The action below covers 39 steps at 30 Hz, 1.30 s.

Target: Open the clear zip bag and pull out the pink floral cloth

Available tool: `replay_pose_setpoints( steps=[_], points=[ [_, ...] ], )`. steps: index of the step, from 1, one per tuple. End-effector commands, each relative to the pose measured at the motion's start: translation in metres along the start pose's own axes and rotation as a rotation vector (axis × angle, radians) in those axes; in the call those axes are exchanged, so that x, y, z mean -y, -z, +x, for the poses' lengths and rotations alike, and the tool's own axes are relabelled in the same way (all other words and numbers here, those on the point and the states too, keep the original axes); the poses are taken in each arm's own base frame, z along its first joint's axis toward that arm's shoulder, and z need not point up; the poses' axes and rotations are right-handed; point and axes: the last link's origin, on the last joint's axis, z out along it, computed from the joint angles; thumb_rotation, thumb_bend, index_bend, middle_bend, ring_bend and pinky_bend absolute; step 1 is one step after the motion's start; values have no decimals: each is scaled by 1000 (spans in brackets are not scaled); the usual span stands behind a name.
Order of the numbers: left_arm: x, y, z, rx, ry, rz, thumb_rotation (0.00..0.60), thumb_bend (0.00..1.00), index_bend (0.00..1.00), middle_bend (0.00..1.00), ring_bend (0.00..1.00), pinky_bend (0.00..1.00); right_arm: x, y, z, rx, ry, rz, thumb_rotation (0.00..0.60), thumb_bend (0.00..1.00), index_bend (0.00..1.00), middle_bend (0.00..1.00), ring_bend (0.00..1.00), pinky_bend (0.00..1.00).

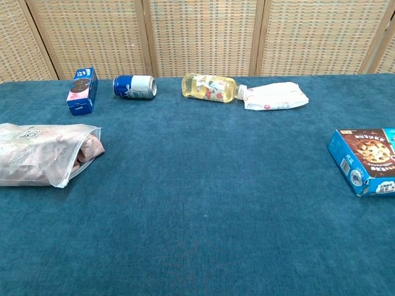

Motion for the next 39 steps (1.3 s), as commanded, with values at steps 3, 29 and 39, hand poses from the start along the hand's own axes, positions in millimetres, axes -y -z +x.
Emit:
replay_pose_setpoints(
  steps=[3,29,39],
  points=[
    [0,-2,-2,13,0,1,600,204,0,0,0,0,0,0,-1,3,-1,-2,600,0,0,0,0,0],
    [34,-122,-84,314,-5,18,600,204,0,0,0,0,-5,-7,-9,40,7,-41,600,0,0,0,0,0],
    [27,-156,-104,404,-93,2,600,204,0,0,0,0,-4,-6,-11,45,9,-39,600,0,0,0,0,0]
  ],
)
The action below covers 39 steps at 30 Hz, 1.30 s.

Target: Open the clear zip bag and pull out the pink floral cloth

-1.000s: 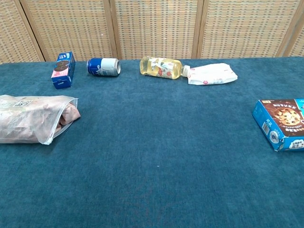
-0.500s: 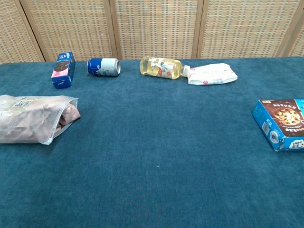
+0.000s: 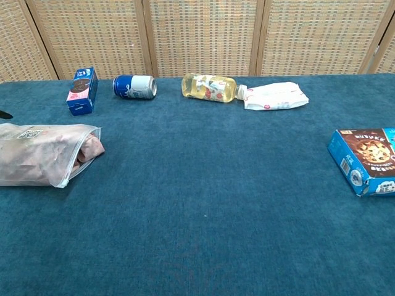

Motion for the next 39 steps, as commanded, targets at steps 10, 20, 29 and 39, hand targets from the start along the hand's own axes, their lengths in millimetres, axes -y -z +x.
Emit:
replay_pose_setpoints(
  steps=[10,20,29,39],
  points=[
    [-16,-39,-6,93,-36,-16,600,204,0,0,0,0,-2,-1,0,4,-2,-9,600,0,0,0,0,0],
    [-30,-56,-7,135,-59,-22,600,208,0,0,3,79,-3,-2,-1,8,-1,-14,600,0,0,0,0,0],
    [-43,-61,-7,120,46,-35,600,240,429,441,444,601,-3,-2,-2,14,2,-16,600,0,0,0,0,0],
    [-58,-51,24,-60,271,-152,600,385,656,550,539,670,6,-6,-5,31,2,46,600,0,0,0,0,0]
  ],
)
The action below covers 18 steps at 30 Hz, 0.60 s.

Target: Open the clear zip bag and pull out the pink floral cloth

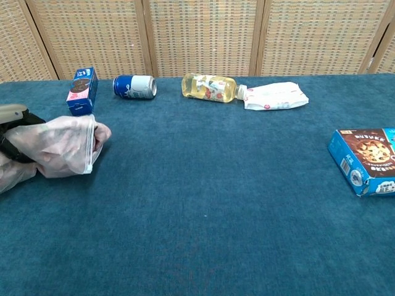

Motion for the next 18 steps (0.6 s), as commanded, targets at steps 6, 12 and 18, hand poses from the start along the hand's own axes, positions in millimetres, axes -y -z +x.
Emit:
replay_pose_setpoints(
  steps=[6,12,18],
  points=[
    [-33,14,36,-244,217,-250,600,392,668,557,546,675,11,-22,11,20,9,126,600,0,0,0,0,0],
    [-59,10,40,-326,284,-384,600,392,684,558,546,675,25,-49,33,68,-109,209,600,0,0,0,0,0],
    [-93,-5,37,-381,318,-489,600,392,688,558,546,675,44,-82,63,100,-241,265,600,0,156,11,0,0]
  ],
)
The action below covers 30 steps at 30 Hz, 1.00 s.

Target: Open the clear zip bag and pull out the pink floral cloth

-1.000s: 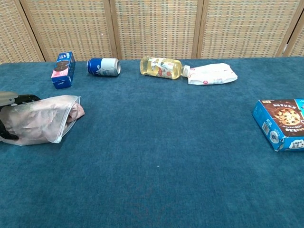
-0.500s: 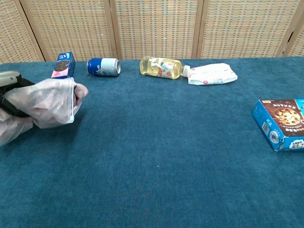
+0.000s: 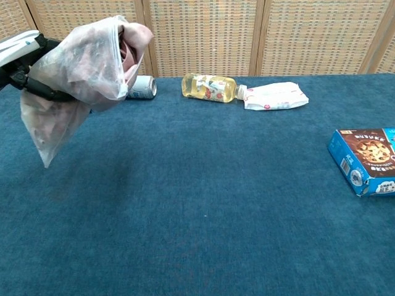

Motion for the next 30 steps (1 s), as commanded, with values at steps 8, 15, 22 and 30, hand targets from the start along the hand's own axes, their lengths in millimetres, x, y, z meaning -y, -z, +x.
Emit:
replay_pose_setpoints(
  steps=[8,15,22,30],
  points=[
    [-36,-37,-43,-48,99,-124,600,392,695,558,546,675,42,-70,35,50,-190,77,600,0,272,97,0,0],
    [-54,-48,-54,-55,150,-165,600,391,700,558,546,675,64,-92,30,109,-228,93,600,0,296,125,0,0],
    [-67,-63,-53,-52,176,-185,600,392,704,559,545,675,92,-106,28,125,-224,130,600,0,306,131,0,0],
    [-87,-75,-54,-45,187,-211,600,392,707,561,546,675,122,-123,26,164,-223,132,600,0,317,137,0,0]
  ],
)
